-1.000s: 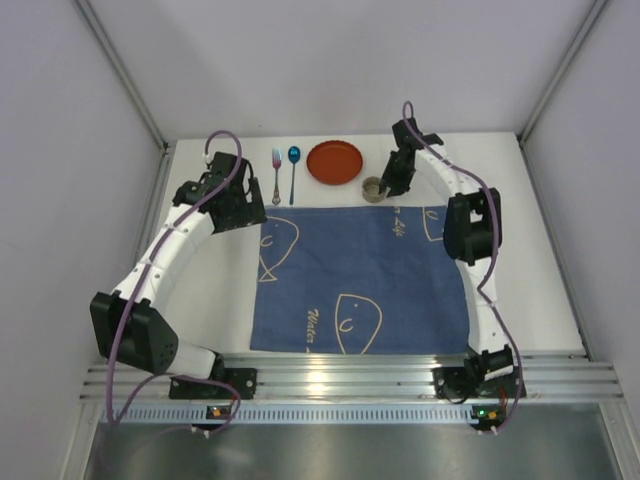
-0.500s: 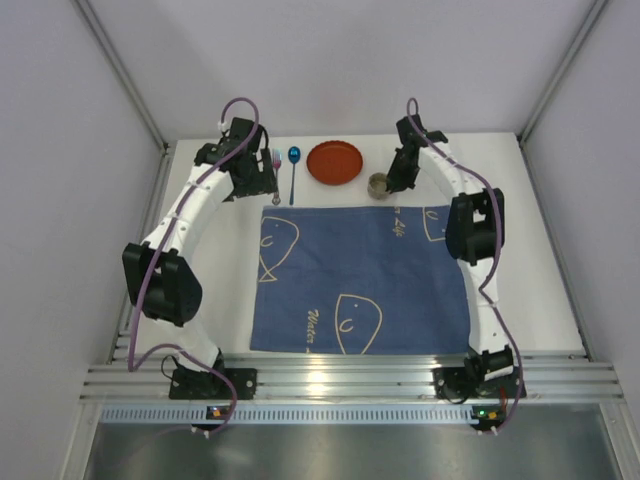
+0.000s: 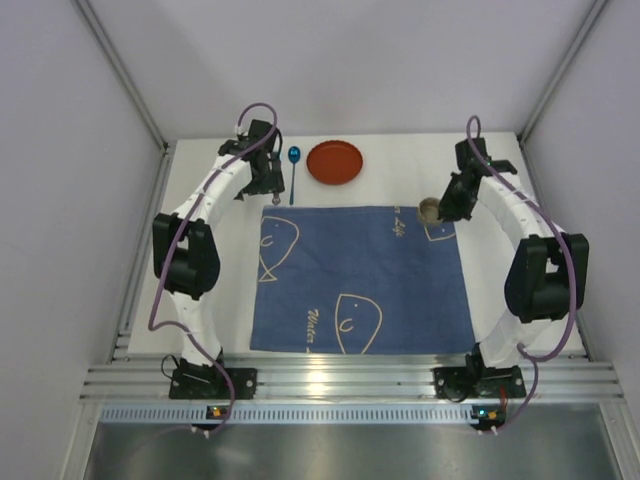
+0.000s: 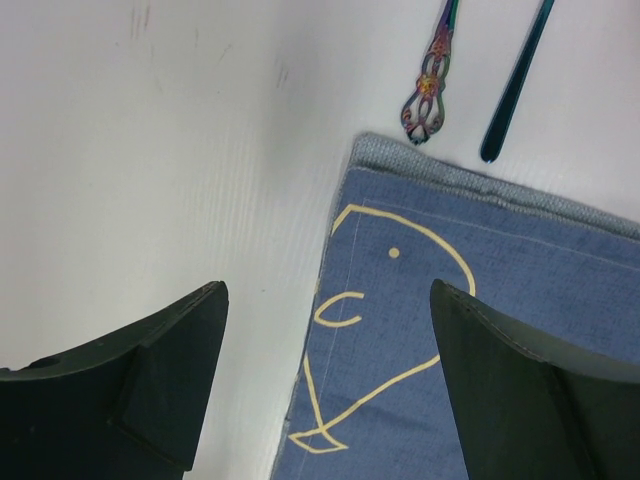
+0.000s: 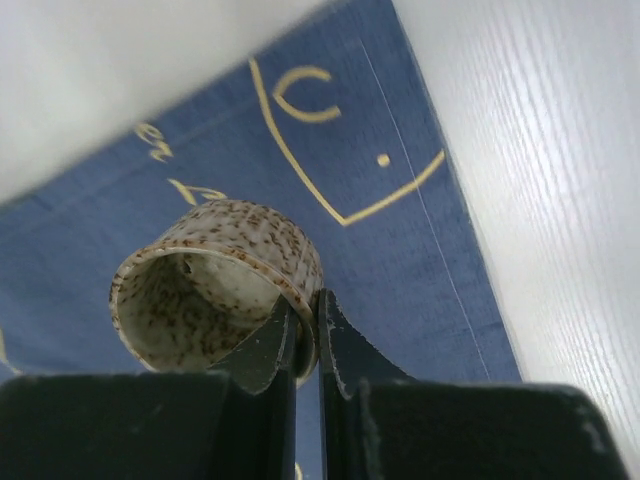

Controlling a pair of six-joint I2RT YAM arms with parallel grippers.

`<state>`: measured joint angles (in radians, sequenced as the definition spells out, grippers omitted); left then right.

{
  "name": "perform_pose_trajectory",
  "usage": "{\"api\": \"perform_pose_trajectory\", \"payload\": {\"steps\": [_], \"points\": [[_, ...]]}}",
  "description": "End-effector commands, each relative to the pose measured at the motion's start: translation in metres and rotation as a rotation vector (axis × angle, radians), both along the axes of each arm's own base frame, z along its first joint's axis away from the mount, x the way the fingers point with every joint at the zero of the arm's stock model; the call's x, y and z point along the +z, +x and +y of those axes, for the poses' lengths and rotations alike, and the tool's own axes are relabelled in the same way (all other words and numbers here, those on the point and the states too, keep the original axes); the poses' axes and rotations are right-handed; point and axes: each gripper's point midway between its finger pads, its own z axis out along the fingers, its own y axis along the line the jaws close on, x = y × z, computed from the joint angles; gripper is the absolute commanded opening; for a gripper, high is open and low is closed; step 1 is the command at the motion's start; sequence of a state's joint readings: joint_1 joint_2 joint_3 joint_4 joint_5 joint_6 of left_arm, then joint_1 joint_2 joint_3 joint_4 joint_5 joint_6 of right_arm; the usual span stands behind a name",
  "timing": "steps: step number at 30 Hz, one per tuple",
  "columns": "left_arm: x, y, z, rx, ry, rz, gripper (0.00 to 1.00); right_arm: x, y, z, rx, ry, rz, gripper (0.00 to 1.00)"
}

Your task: Set the dinner table for one person

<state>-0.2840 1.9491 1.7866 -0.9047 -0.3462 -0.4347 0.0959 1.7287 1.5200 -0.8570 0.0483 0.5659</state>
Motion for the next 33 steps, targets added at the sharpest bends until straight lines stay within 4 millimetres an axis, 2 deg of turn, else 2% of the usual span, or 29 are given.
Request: {"api": "perform_pose_trajectory", "payload": {"steps": [1, 2, 5, 9, 11, 12, 15, 16, 18, 20, 22, 23, 25, 26, 27, 28, 29, 30, 31, 32, 33], "points": [[0.006, 0.031, -0.013, -0.027, -0.035, -0.067, 0.86, -0.05, -0.035, 0.004, 0.014, -0.004, 0.106, 0.0], [0.008, 0.034, -0.015, -0.027, -0.043, -0.072, 0.86, -0.054, -0.033, 0.006, 0.015, 0.007, 0.09, 0.0], [-0.006, 0.033, -0.019, -0.008, -0.063, -0.039, 0.85, -0.078, -0.04, 0.005, 0.017, 0.002, 0.134, 0.0], [-0.017, 0.028, -0.026, -0.007, -0.105, -0.01, 0.82, -0.09, -0.036, 0.0, 0.024, -0.031, 0.144, 0.0], [-0.017, 0.026, -0.027, -0.005, -0.113, -0.006, 0.82, -0.091, -0.034, 0.0, 0.024, -0.032, 0.134, 0.08], [-0.016, 0.024, -0.026, -0.004, -0.115, -0.007, 0.83, -0.09, -0.034, 0.001, 0.021, -0.027, 0.131, 0.21], [-0.009, 0.022, -0.021, 0.019, -0.102, -0.033, 0.84, -0.083, -0.035, 0.002, 0.024, -0.017, 0.115, 0.52], [-0.006, 0.021, -0.017, 0.035, -0.092, -0.047, 0.88, -0.079, -0.035, 0.002, 0.022, -0.015, 0.109, 0.67], [0.002, 0.019, -0.001, 0.127, -0.048, -0.103, 0.89, -0.072, -0.042, 0.001, 0.024, -0.02, 0.116, 0.74], [0.007, 0.022, 0.002, 0.172, -0.06, -0.152, 0.9, -0.058, -0.049, 0.001, 0.024, -0.016, 0.116, 0.75], [0.014, 0.032, -0.008, 0.175, -0.129, -0.197, 0.89, -0.045, -0.056, 0.0, 0.03, -0.014, 0.112, 0.75], [0.021, 0.039, -0.014, 0.175, -0.158, -0.22, 0.89, -0.03, -0.063, 0.0, 0.03, -0.009, 0.091, 0.75], [0.019, 0.055, -0.028, 0.168, -0.23, -0.24, 0.89, -0.018, -0.071, 0.004, 0.043, 0.014, 0.063, 0.76], [0.032, 0.068, -0.038, 0.157, -0.273, -0.277, 0.89, -0.006, -0.075, 0.005, 0.049, 0.023, 0.027, 0.76], [0.02, 0.079, -0.045, 0.157, -0.297, -0.264, 0.89, -0.003, -0.077, 0.005, 0.055, 0.025, 0.019, 0.76], [0.021, 0.089, -0.053, 0.145, -0.326, -0.275, 0.89, 0.001, -0.081, 0.01, 0.076, 0.05, 0.017, 0.76], [0.038, 0.104, -0.068, 0.109, -0.392, -0.31, 0.89, 0.004, -0.084, 0.01, 0.088, 0.054, 0.016, 0.76], [0.02, 0.114, -0.077, 0.098, -0.412, -0.284, 0.89, 0.005, -0.085, 0.011, 0.099, 0.055, 0.016, 0.76], [0.02, 0.125, -0.087, 0.07, -0.449, -0.299, 0.89, 0.007, -0.084, 0.011, 0.104, 0.051, 0.012, 0.76], [0.03, 0.134, -0.102, 0.024, -0.513, -0.316, 0.89, 0.006, -0.085, 0.009, 0.106, 0.045, 0.022, 0.76], [0.012, 0.142, -0.11, 0.016, -0.542, -0.292, 0.89, 0.005, -0.085, 0.007, 0.107, 0.035, 0.026, 0.76]]}}
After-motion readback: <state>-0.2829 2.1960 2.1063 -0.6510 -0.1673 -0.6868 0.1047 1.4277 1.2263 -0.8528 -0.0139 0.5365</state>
